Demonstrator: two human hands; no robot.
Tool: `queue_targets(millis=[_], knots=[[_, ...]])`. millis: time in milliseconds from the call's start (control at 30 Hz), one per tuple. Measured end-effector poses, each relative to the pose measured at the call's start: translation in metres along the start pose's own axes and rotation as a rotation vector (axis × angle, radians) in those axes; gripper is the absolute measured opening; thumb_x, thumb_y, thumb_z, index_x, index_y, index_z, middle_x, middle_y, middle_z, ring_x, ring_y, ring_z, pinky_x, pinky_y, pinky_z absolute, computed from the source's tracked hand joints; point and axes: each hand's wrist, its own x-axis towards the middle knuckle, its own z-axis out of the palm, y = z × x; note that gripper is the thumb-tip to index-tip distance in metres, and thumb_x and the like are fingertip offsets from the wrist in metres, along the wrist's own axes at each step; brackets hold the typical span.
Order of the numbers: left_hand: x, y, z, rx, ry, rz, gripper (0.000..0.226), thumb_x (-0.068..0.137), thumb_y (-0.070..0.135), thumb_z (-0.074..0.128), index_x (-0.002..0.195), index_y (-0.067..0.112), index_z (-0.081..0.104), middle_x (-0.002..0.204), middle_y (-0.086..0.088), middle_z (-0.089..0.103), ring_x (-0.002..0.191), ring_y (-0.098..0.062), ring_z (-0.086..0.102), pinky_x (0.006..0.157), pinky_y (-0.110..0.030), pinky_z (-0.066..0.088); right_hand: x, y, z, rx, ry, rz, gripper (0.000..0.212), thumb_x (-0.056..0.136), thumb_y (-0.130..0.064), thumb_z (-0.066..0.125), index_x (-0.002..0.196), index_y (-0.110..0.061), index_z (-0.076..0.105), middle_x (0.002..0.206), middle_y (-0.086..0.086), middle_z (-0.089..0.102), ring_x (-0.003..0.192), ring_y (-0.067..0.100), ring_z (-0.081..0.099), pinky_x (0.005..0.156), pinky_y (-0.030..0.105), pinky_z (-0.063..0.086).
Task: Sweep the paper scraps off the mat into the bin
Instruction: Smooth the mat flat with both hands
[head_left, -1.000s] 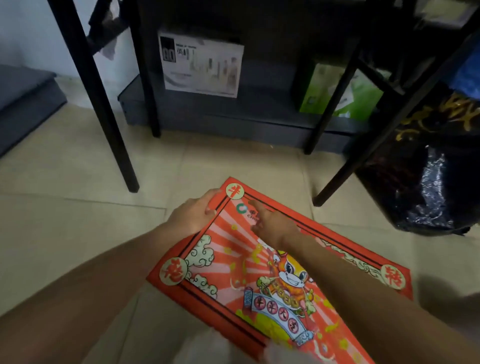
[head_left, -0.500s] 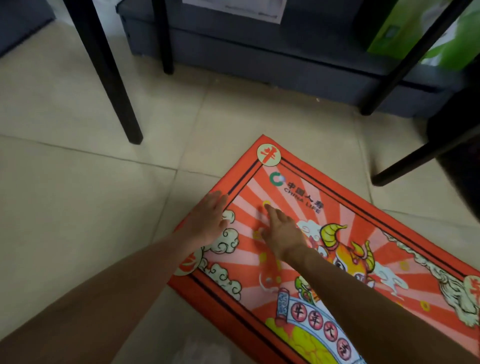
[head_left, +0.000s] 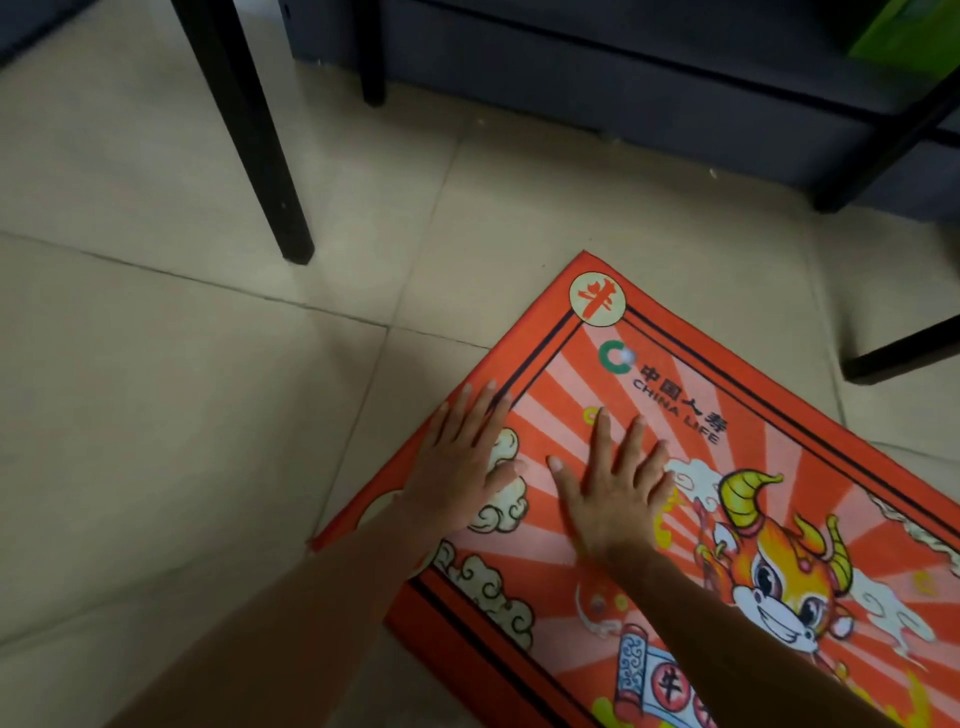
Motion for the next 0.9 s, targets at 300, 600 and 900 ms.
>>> queue_targets(millis=[300,600,900], knots=[[-0.031,-0.023,-0.001,0.032,0.057,-0.074,0.078,0.091,0.067,0.032,0.152,0.018,0.029,0.160,-0.004,0.025,0.148,-0.027,0.022,0.116,-0.045,0.026,-0.011,-0.033,0.011,-0.022,-0.015,-0.040,0.085,0.089,-0.076,0.013,0.150,-0.031,-0.025,0.156,0.010,-0.033,0.142,0.042,-0.026,0.116,0.059,-0.011],[-0.077,-0.050,-0.003,0.077,0.078,-0.194,0.077,0.093,0.066,0.030,0.154,0.020,0.022,0.162,-0.002,0.016,0.149,-0.024,0.015,0.119,-0.042,0.016,-0.030,-0.077,0.029,-0.001,-0.006,-0.094,0.084,0.088,-0.076,0.012,0.152,-0.031,-0.021,0.157,0.011,-0.029,0.142,0.042,-0.026,0.116,0.058,-0.011],[-0.132,-0.076,-0.012,0.078,0.083,-0.274,0.074,0.095,0.061,0.024,0.155,0.018,0.017,0.163,-0.003,0.011,0.150,-0.025,0.011,0.118,-0.042,0.014,-0.060,-0.115,0.040,-0.050,-0.054,-0.236,0.079,0.089,-0.073,0.010,0.148,-0.037,-0.027,0.153,0.007,-0.039,0.138,0.045,-0.032,0.113,0.060,-0.014]])
